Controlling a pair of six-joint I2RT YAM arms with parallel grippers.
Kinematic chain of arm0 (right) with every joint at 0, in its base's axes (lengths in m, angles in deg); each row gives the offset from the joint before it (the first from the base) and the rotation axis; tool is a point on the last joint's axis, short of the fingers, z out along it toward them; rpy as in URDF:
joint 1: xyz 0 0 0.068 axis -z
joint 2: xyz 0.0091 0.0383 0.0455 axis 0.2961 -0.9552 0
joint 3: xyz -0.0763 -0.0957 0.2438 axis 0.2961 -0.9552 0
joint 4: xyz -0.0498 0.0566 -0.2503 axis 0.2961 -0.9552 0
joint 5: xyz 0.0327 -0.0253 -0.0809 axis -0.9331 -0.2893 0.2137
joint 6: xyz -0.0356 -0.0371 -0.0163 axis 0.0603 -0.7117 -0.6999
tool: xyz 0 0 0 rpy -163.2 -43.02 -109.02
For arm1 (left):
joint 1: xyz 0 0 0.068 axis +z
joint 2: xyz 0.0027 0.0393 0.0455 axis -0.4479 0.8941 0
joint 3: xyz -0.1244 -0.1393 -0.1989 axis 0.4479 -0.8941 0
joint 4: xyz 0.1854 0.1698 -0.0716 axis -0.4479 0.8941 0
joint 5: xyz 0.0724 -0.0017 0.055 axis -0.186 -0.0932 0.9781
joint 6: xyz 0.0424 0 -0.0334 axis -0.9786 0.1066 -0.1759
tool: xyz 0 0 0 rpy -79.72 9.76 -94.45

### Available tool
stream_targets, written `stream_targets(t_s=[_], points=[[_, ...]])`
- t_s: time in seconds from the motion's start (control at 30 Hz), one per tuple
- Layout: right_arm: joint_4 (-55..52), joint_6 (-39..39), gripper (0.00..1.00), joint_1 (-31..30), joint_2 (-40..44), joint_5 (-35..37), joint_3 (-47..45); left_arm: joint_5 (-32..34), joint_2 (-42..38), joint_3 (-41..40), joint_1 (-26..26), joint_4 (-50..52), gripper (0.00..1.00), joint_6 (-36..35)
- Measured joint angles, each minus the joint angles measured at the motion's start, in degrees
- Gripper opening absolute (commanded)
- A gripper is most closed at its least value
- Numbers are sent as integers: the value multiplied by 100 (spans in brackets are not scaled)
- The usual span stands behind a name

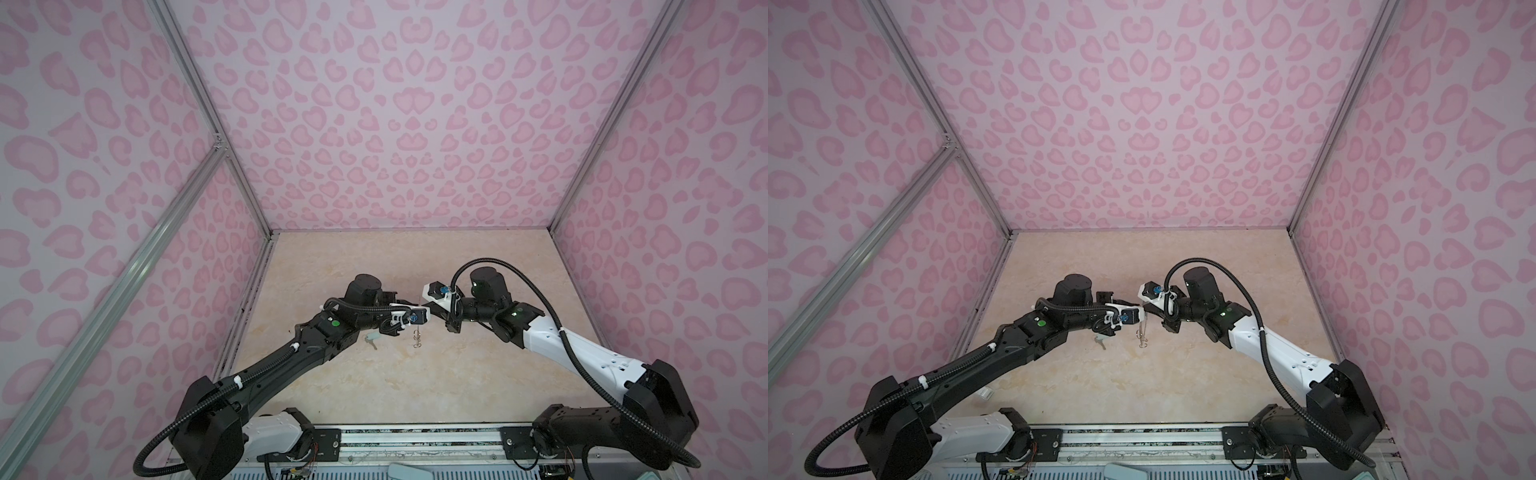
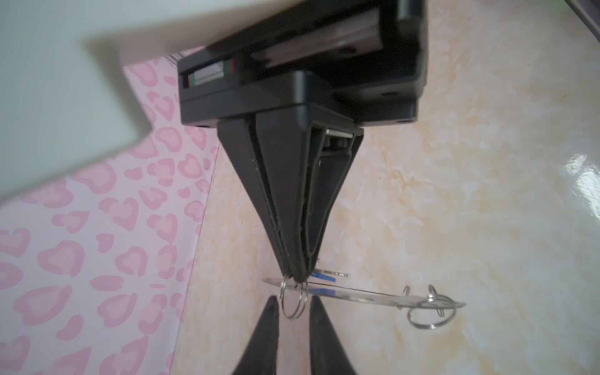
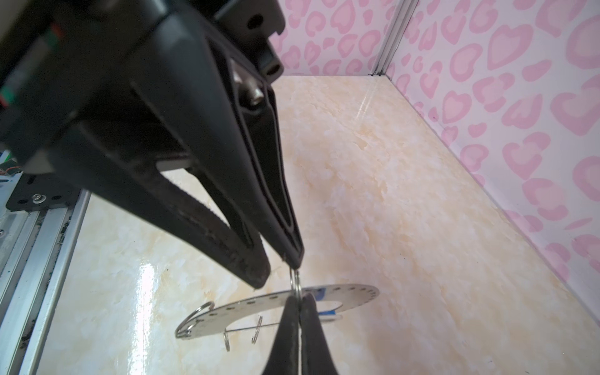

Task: Attach keys to a key ring
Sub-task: Insert the key into the keyring.

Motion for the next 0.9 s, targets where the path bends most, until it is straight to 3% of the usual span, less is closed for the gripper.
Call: stream_targets(t_s=[0.3, 0.73, 0.9], points=[[0, 0, 0, -50, 0, -26, 2, 269, 7, -17, -28, -125, 15, -15], [0, -2, 0, -81, 24, -4, 2, 186, 13, -17, -33, -114, 16, -15], [0, -11, 0, -96, 79, 26, -22, 105, 37, -15, -35, -107, 12, -13]])
